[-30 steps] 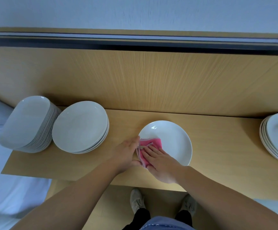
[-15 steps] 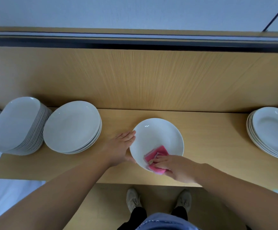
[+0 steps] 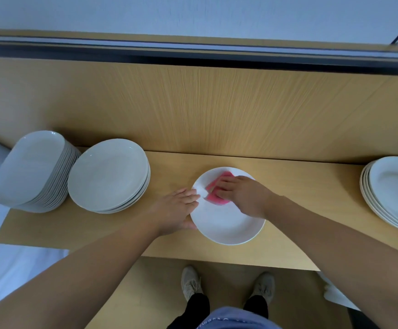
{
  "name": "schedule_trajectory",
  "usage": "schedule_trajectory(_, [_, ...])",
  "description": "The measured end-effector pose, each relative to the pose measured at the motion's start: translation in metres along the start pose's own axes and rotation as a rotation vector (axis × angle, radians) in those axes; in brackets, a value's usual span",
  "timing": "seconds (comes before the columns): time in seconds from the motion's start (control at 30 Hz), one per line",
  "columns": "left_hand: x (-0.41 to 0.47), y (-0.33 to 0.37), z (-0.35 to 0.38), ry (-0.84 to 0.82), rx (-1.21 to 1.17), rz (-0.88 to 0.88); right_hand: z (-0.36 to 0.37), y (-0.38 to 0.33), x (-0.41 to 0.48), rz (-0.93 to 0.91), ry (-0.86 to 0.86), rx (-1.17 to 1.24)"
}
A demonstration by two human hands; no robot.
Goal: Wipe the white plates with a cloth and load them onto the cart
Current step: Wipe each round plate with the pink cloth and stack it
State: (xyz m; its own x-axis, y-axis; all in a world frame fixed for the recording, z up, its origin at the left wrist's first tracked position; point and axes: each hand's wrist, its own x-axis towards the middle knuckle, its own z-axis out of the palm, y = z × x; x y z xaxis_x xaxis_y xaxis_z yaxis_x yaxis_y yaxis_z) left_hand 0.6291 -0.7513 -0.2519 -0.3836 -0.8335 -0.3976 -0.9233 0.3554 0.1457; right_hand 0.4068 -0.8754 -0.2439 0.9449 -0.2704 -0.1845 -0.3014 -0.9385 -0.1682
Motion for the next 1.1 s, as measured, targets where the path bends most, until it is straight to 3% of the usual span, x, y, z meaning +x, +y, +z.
schedule_trajectory(0.13, [0.004,0.008,0.001,-0.082,-0.002,0.099,0.03,-0.005,-0.011,0.11,-0.332,-0.1])
schedule_trajectory(0.3, [0.012,0.017,-0.005,-0.114,-0.01,0.137,0.037,0.0,0.003,0.063,-0.213,-0.12])
schedule_trajectory(0.5, [0.013,0.016,-0.003,-0.114,0.009,0.146,0.03,0.004,0.0,0.145,-0.226,-0.144])
schedule_trajectory(0.8, [0.015,0.017,-0.002,-0.159,0.055,0.135,0.016,-0.007,-0.03,0.381,-0.337,-0.091])
schedule_trajectory(1.0, [0.015,0.018,-0.004,-0.182,0.054,0.118,0.013,-0.026,-0.068,0.377,-0.46,-0.025])
schedule_trajectory(1.1, [0.015,0.021,-0.006,-0.183,0.068,0.113,0.014,-0.033,-0.073,0.297,-0.443,-0.032])
